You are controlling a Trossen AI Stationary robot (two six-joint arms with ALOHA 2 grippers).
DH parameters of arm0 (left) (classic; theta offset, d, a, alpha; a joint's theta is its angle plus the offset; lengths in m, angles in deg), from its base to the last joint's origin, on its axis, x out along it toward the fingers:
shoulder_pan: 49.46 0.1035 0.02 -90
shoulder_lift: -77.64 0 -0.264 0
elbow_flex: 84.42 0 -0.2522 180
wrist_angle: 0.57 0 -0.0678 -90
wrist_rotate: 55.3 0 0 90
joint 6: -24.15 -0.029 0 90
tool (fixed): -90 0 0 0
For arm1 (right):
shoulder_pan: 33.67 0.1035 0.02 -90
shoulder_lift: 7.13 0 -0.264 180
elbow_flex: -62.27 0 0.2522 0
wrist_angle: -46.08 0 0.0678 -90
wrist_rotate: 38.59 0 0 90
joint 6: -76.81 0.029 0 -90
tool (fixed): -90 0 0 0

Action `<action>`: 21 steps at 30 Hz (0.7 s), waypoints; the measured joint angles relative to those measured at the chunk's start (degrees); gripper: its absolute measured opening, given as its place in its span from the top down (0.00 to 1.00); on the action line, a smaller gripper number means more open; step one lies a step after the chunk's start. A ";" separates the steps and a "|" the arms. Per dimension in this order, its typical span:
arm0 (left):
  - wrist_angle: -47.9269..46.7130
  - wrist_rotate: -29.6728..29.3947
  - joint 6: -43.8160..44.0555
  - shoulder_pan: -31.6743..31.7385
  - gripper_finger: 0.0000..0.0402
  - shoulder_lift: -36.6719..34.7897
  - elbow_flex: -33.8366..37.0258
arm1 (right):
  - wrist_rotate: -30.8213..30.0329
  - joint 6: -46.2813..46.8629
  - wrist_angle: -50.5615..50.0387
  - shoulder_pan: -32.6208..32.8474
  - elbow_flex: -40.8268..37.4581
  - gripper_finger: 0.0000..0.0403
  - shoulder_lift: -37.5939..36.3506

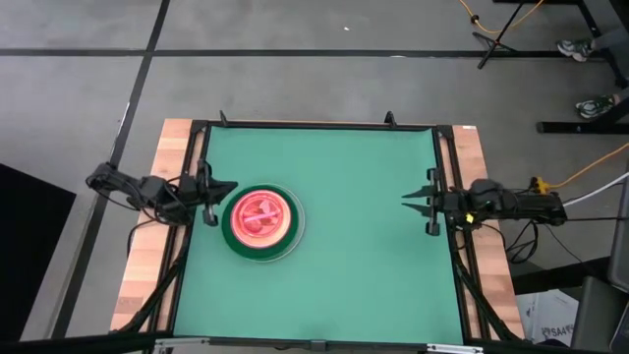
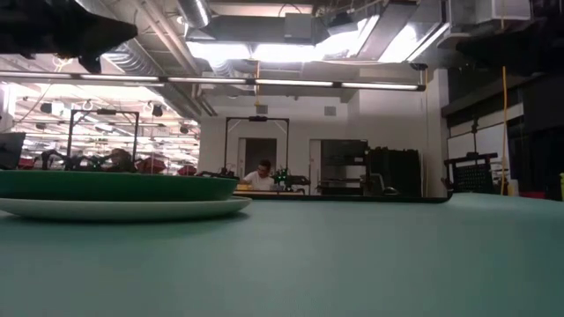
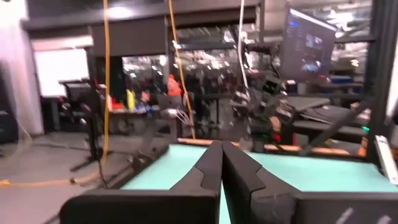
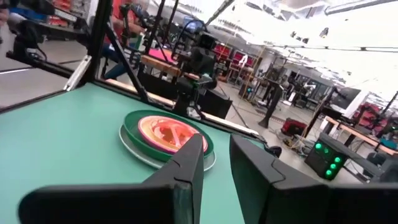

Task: Stack plastic plates
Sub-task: Return to Home Position

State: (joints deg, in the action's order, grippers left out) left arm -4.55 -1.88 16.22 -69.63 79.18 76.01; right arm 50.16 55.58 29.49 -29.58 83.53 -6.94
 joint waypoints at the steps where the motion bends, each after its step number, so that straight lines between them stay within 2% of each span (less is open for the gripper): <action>1: 1.39 0.00 -0.89 0.53 1.00 -0.37 0.76 | -0.62 -0.05 -0.03 0.00 -0.29 0.81 0.00; 8: 4.25 2.69 -2.74 4.83 1.00 -1.42 3.96 | -5.75 -0.05 0.06 0.00 -1.57 0.81 0.02; 21: 3.47 8.36 1.44 10.88 1.00 -1.42 5.38 | -9.71 0.41 -0.31 0.00 -1.74 0.81 0.04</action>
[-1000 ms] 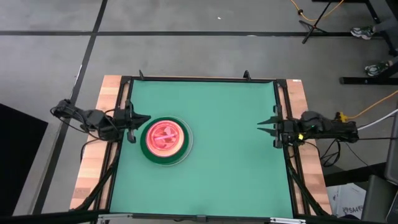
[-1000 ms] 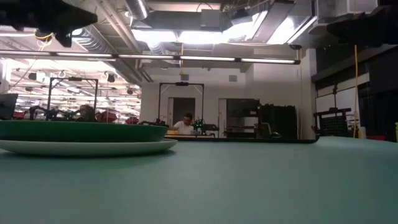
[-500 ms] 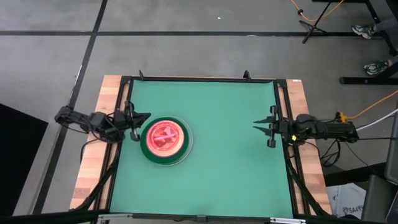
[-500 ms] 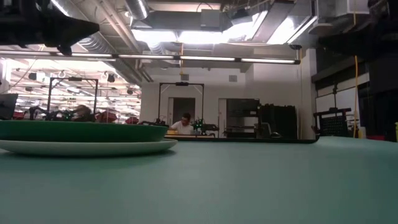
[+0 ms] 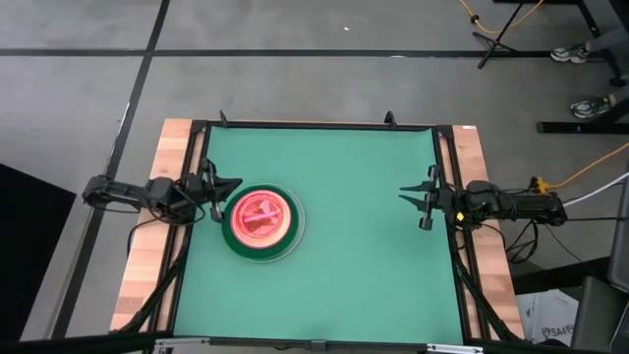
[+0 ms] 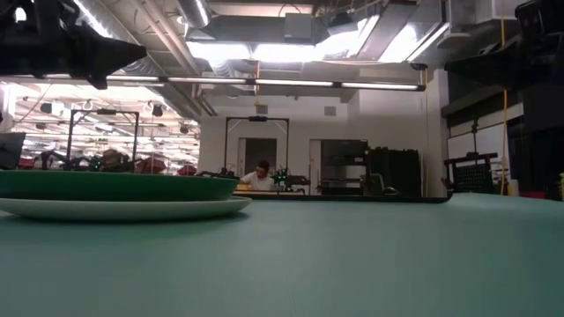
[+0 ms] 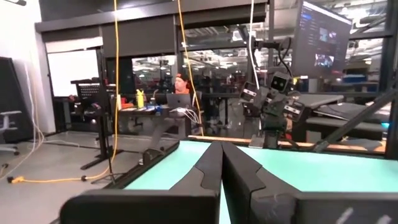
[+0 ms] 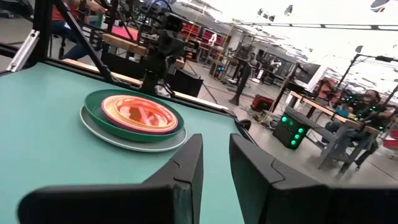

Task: Stack plastic plates
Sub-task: Return to Home Position

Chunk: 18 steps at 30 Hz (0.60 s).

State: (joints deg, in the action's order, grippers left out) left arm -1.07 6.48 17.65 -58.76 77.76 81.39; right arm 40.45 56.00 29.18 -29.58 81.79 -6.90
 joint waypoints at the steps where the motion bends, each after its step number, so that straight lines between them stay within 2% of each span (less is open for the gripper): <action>1: -0.31 0.39 0.21 0.18 1.00 0.00 0.00 | 0.00 0.02 -0.02 0.00 0.00 0.81 0.00; 13: -8.81 0.73 7.53 0.80 1.00 0.00 0.00 | -2.54 4.06 -6.37 0.00 -0.03 0.81 0.01; 18: -9.19 0.73 7.51 0.80 1.00 0.00 0.00 | -2.25 3.89 -4.02 0.00 -2.04 0.81 0.25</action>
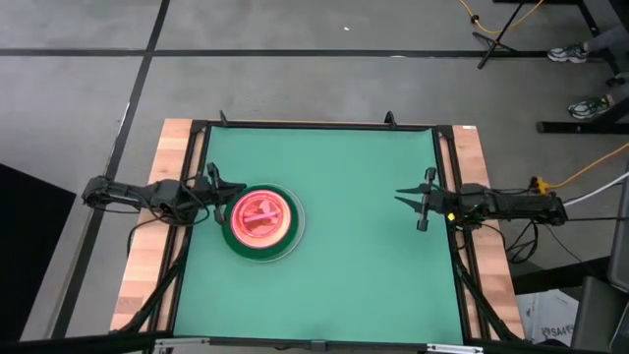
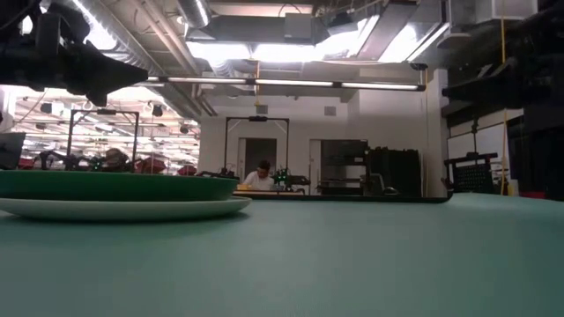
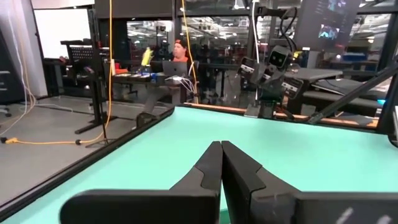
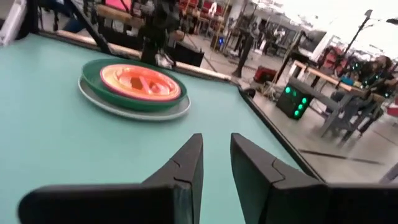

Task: Stack plastic plates
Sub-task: Return to Home Position

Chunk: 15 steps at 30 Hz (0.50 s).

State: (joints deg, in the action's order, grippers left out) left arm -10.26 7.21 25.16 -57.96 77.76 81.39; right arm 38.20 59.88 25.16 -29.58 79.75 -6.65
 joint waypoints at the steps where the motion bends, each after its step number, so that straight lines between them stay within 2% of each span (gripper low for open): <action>1: 0.00 0.00 0.00 -0.02 1.00 0.02 0.00 | 0.38 -0.34 1.42 0.00 -0.34 0.81 0.27; 6: -0.04 0.04 -0.07 -0.03 1.00 0.02 0.00 | 1.66 -5.46 5.15 0.00 -1.54 0.81 0.47; 15: -0.04 0.11 -0.07 -0.04 1.00 0.02 0.00 | 5.84 -12.32 4.66 0.00 -1.56 0.81 0.51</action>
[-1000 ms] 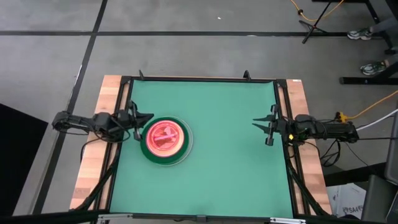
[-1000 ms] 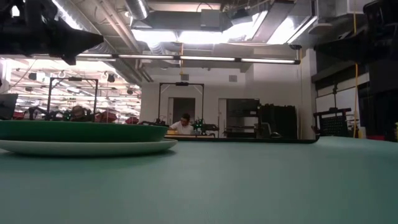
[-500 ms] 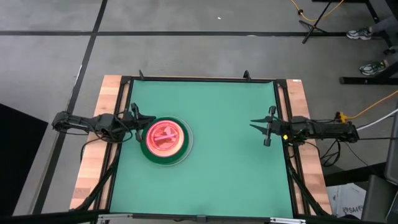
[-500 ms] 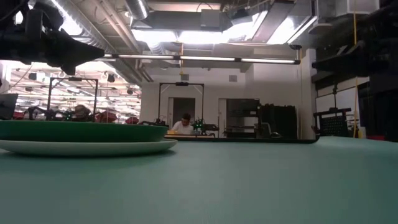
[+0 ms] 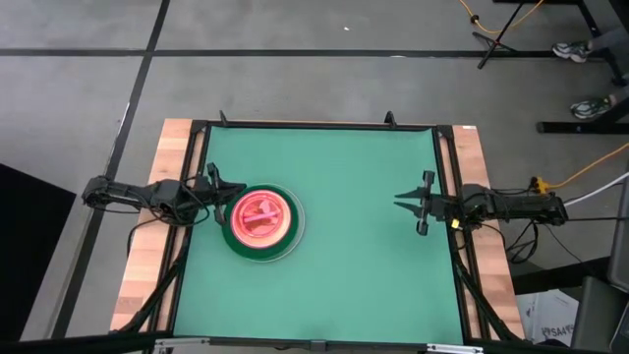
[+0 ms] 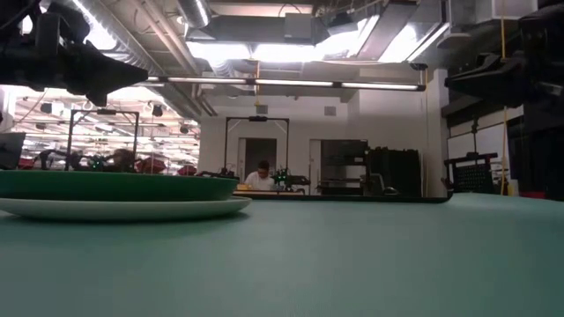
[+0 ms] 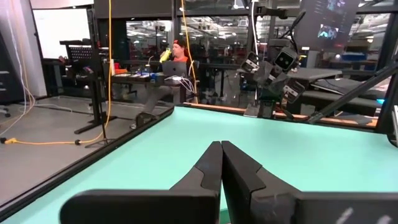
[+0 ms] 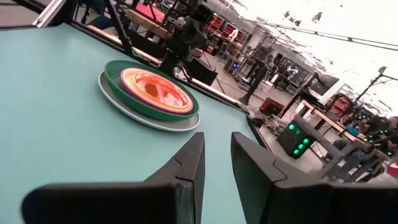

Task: Stack plastic plates
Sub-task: Return to Home Position

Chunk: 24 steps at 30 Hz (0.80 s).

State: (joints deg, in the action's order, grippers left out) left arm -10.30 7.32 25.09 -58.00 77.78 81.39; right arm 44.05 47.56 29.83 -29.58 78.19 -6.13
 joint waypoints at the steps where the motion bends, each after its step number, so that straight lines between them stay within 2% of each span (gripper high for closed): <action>1: 0.00 0.00 0.04 0.00 1.00 0.00 0.00 | 0.12 -0.46 -0.04 0.00 0.00 0.81 0.00; 24: -0.02 0.02 1.49 0.00 1.00 0.00 0.00 | 0.43 -1.55 -0.17 0.00 -0.02 0.81 0.00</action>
State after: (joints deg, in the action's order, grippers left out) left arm -10.32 7.34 26.58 -58.00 77.78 81.39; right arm 44.47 46.01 29.66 -29.58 78.17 -6.13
